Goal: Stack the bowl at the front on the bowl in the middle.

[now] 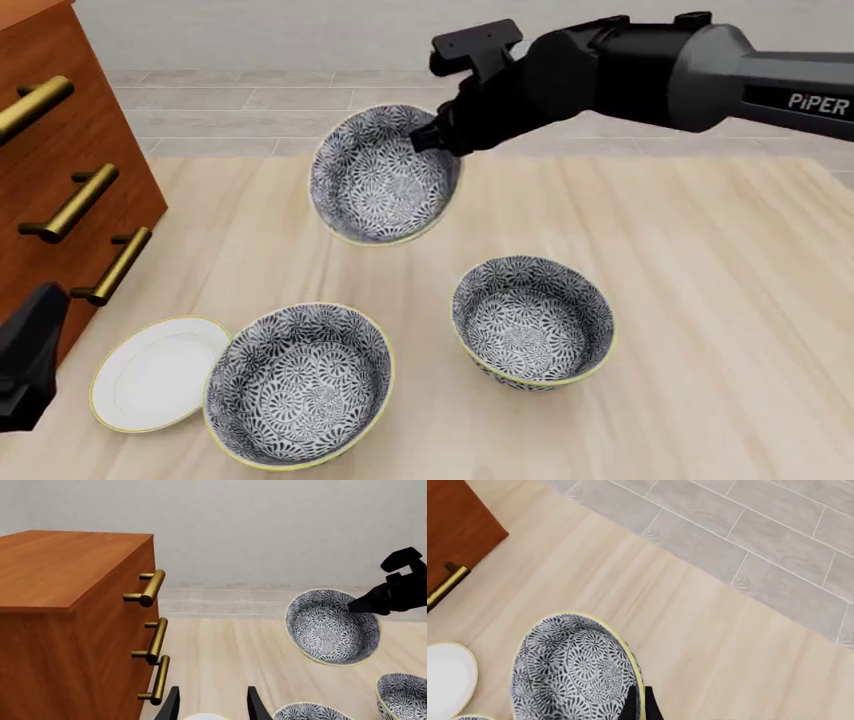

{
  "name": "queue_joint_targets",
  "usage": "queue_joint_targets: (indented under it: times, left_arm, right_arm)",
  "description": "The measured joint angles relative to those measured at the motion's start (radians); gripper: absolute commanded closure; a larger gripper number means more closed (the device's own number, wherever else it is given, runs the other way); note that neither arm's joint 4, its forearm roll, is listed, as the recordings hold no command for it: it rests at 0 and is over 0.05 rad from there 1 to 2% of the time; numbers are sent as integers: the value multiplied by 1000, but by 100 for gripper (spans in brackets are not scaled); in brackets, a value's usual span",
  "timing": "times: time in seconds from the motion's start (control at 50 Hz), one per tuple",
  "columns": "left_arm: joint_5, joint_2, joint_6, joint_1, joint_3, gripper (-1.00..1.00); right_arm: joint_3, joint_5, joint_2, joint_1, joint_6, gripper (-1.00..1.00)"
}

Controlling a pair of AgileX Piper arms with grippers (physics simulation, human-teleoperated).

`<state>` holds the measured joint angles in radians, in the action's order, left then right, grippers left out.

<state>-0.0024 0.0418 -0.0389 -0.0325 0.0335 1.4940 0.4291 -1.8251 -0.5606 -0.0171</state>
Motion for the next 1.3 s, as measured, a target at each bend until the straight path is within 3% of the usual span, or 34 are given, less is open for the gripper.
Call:
queue_joint_targets:
  times: [0.28, 0.8, 1.3]
  left_arm:
    - [-17, 21, 6, 0, 0, -100]
    - [9, -18, 9, 4, -10, -100]
    - [15, -28, 15, 8, -17, -100]
  right_arm:
    - [-14, 31, 65, -8, 17, 100]
    - [-105, 124, 316, -18, 108, 100]
    - [-276, 107, 521, 5, 211, 100]
